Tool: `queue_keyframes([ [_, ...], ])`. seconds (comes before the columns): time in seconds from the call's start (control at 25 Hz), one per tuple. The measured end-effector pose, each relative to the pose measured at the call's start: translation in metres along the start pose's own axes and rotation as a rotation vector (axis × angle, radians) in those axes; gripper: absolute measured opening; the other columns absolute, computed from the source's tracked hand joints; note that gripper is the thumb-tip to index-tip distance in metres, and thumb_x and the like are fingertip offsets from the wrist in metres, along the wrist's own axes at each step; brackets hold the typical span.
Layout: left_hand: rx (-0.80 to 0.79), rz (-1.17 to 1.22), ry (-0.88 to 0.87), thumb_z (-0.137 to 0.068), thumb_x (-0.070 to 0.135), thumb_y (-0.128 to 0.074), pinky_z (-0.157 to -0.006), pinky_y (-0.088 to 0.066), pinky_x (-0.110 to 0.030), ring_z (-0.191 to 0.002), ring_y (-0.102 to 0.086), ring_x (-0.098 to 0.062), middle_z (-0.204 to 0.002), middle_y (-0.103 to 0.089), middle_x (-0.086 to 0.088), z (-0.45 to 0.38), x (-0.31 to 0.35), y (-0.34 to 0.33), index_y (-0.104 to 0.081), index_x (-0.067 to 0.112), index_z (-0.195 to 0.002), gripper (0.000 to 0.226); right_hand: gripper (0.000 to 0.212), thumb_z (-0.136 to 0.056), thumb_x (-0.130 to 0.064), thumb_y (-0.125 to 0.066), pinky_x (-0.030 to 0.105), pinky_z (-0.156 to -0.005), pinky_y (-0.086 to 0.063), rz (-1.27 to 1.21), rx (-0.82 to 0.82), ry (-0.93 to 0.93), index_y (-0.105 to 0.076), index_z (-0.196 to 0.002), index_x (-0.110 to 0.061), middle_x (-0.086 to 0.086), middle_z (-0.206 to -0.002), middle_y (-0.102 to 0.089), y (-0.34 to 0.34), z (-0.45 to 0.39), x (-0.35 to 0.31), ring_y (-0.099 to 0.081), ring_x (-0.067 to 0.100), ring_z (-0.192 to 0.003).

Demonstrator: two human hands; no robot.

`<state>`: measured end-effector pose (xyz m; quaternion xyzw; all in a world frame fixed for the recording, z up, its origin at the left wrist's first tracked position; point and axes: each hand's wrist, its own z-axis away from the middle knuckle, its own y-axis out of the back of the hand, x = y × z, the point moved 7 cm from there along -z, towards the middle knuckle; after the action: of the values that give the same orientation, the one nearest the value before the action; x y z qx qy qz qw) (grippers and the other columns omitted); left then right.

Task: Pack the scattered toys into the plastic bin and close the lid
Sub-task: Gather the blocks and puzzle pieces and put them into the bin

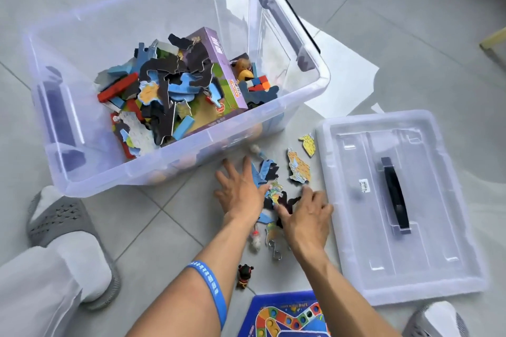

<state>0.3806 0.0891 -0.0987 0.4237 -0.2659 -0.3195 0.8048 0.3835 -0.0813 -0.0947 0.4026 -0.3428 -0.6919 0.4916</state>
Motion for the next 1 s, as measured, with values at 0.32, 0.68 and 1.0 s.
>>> queue_keyframes([
  [0.32, -0.091, 0.379, -0.006, -0.058, 0.031, -0.09, -0.09, -0.042, -0.033, -0.11, -0.051, -0.03, -0.121, -0.05, -0.01, -0.016, -0.043, -0.002, -0.042, 0.022, -0.123, 0.081, 0.038, -0.075, -0.044, -0.08, 0.036, -0.075, -0.046, -0.292, -0.074, -0.057, -0.056, -0.088, -0.018, 0.001, -0.099, -0.051, -0.011, -0.008, 0.012, -0.056, 0.023, -0.09],
  [0.68, -0.184, 0.235, -0.121, -0.057, 0.028, -0.088, -0.065, -0.04, -0.028, -0.084, -0.059, -0.024, -0.093, -0.06, 0.004, -0.009, -0.036, -0.005, -0.044, 0.029, -0.107, 0.067, 0.027, -0.078, -0.033, -0.08, 0.034, -0.078, -0.051, -0.547, -0.09, -0.017, -0.062, -0.09, -0.018, 0.004, -0.097, -0.061, -0.008, -0.015, 0.022, -0.063, 0.019, -0.087],
  [1.0, -0.256, 0.163, -0.115, -0.07, 0.048, -0.079, -0.061, -0.038, -0.029, -0.081, -0.059, -0.022, -0.082, -0.064, 0.003, -0.003, -0.03, -0.014, -0.059, 0.021, -0.078, 0.034, 0.038, -0.076, -0.025, -0.074, 0.036, -0.071, -0.049, -0.192, -0.255, 0.203, -0.052, -0.107, -0.025, 0.001, -0.102, -0.058, -0.017, -0.003, -0.011, -0.059, 0.022, -0.084],
])
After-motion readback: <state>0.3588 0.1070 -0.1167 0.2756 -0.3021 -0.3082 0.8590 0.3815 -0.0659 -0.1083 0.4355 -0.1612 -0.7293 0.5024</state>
